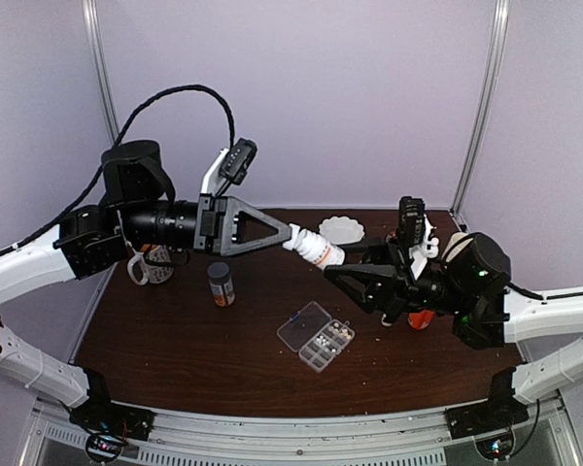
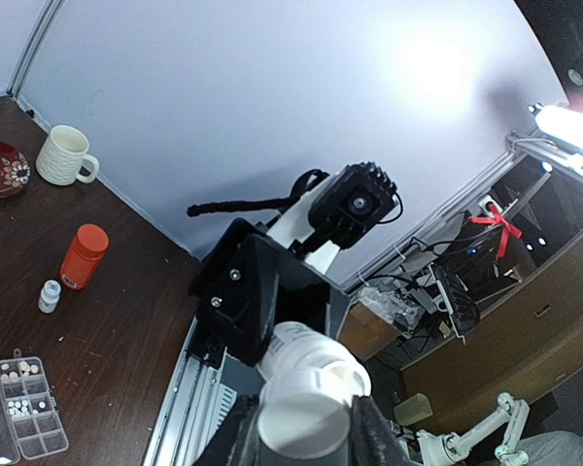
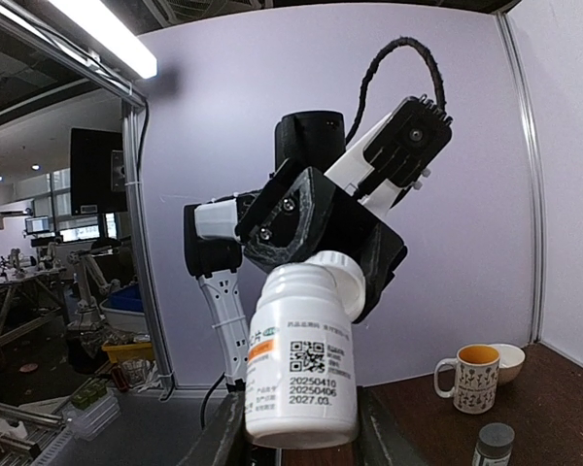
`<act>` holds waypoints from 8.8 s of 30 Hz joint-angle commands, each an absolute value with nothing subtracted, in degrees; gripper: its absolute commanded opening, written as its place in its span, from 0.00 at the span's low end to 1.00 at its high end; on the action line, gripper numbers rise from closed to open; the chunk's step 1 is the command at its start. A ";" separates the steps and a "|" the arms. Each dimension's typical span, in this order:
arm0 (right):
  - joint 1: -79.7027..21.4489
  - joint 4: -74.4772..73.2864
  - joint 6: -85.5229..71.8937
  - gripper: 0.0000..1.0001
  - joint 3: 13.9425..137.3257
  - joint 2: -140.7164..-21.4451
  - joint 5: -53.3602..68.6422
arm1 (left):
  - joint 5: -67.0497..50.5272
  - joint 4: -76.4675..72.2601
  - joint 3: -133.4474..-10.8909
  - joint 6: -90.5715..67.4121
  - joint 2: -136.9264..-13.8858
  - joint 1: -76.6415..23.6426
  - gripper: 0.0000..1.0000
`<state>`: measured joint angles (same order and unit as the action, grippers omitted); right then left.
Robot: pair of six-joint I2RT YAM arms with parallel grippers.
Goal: Sort the pills into containers
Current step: Close the lid of the pill bottle, then screw the lid of the pill bottle onto the pill bottle, then place the pill bottle at the center of the board.
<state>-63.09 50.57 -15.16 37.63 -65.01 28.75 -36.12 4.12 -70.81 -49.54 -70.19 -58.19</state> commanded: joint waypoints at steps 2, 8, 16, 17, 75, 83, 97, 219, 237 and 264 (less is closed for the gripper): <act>-63.65 49.89 -14.67 0.00 39.47 -66.24 28.72 | -37.64 -1.59 -71.16 -50.11 -70.10 -58.65 0.24; -63.72 44.53 -13.48 0.00 41.29 -66.54 27.07 | -37.70 -0.44 -70.79 -48.17 -69.79 -58.86 0.24; -64.18 36.90 -8.82 0.00 43.08 -65.48 25.14 | -35.72 7.81 -72.42 -44.66 -70.06 -58.95 0.24; -64.40 34.88 -7.17 0.00 43.52 -65.14 24.58 | -34.85 9.85 -73.09 -44.20 -70.09 -58.92 0.24; -64.58 26.58 -15.02 0.00 47.45 -59.94 25.56 | -36.76 20.36 -78.00 13.90 -73.17 -59.00 0.22; -63.65 29.94 -19.91 0.00 44.63 -59.85 28.70 | -35.78 21.86 -78.15 46.09 -72.22 -58.98 0.14; -62.16 30.66 -23.27 0.00 43.61 -60.69 30.08 | -22.72 24.67 -78.48 82.67 -72.03 -61.96 0.16; -63.96 5.20 -16.70 0.86 46.97 -57.95 0.36 | 15.16 48.07 -59.33 -37.56 -78.60 -46.69 0.00; -62.97 -3.72 -16.02 0.86 50.11 -62.11 -3.00 | 19.21 41.57 -59.50 -32.05 -92.57 -40.01 0.04; -54.28 -35.88 -23.72 0.95 57.66 -65.05 -14.92 | 16.51 45.66 -64.80 -34.40 -79.24 -49.92 0.87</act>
<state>-54.83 -32.10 -21.65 58.83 -65.67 -14.26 18.00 48.34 -62.15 -33.71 -79.68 -44.23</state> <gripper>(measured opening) 0.953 0.893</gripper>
